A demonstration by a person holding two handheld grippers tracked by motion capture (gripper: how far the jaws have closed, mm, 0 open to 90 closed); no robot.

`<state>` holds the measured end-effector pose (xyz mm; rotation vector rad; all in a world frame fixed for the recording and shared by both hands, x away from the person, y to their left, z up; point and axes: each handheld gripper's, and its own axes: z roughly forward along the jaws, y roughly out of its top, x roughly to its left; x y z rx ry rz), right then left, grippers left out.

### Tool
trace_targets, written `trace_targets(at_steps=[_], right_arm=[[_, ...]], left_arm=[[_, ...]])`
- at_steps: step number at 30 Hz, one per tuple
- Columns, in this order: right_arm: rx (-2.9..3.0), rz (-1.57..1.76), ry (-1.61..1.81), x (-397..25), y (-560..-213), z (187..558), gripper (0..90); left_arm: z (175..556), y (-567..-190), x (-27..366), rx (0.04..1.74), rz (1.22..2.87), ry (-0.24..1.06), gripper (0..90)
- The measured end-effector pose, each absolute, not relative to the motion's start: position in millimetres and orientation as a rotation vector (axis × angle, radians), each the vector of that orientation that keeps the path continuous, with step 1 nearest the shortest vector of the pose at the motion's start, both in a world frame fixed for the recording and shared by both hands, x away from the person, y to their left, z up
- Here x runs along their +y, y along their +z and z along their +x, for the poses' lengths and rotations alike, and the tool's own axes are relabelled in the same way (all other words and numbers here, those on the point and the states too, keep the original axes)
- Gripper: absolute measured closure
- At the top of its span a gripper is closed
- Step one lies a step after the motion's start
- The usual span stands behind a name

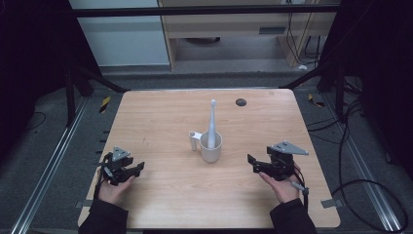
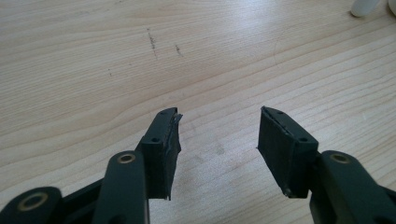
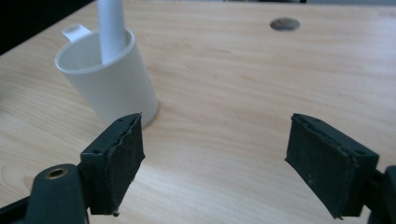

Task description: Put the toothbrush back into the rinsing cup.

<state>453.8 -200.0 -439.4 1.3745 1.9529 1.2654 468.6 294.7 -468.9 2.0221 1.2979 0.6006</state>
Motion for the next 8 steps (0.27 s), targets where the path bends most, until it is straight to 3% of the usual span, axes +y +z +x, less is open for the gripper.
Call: trace_targets(at_steps=[8], right_arm=[[1.963,1.404,1.152,-224.7,-457.8,446.6,16.3]], left_arm=[[469.2,-470.4,296.1,1.288,2.027,0.601,41.8]])
